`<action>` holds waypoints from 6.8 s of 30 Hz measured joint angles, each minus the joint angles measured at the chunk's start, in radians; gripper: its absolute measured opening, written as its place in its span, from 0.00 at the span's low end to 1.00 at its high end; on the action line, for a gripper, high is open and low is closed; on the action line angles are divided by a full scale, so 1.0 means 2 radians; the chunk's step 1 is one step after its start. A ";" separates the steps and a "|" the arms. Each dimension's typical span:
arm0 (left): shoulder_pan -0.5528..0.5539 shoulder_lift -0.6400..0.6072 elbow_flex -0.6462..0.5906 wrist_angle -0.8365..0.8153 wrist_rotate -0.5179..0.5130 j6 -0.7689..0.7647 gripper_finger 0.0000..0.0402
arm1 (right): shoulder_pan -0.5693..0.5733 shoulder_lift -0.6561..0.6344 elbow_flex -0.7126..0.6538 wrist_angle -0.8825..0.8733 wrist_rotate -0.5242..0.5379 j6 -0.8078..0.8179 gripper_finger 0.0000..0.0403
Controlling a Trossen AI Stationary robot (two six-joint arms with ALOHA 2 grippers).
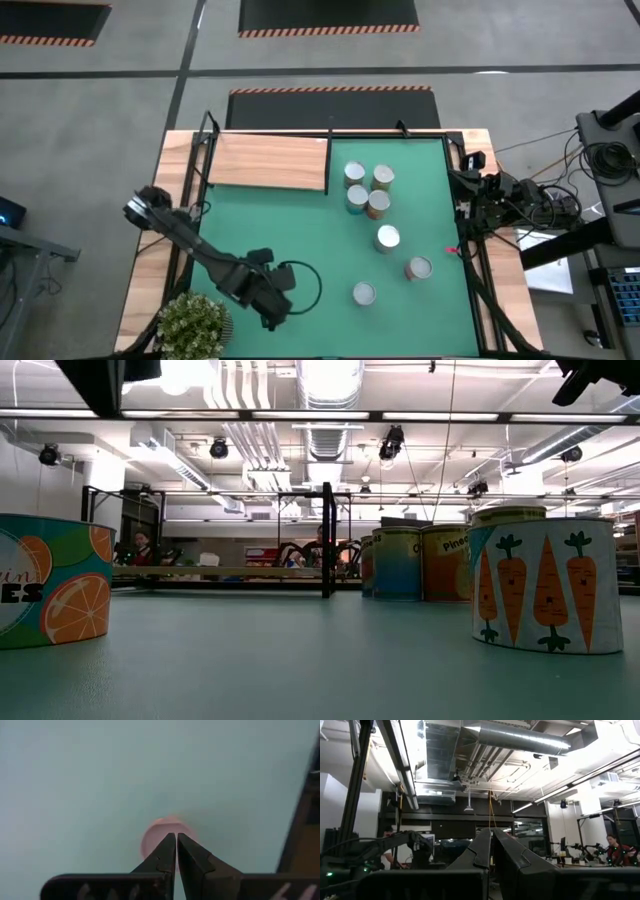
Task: Pick and place cans onto a shelf
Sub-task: Put the small canned oranges on the shelf
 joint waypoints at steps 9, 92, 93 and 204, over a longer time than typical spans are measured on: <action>0.000 -0.037 -0.062 0.047 0.009 -0.049 0.05 | 0.000 0.000 0.000 0.000 0.000 -0.004 0.02; 0.066 0.049 0.064 -0.179 -0.047 0.009 0.72 | 0.000 0.000 0.000 -0.007 0.000 -0.004 0.02; 0.077 0.045 0.073 -0.192 -0.061 0.015 0.72 | 0.000 0.000 0.000 -0.008 0.000 -0.004 0.02; 0.607 -0.202 -0.241 0.014 -0.110 0.132 0.87 | 0.000 0.000 0.000 -0.010 0.000 -0.019 0.02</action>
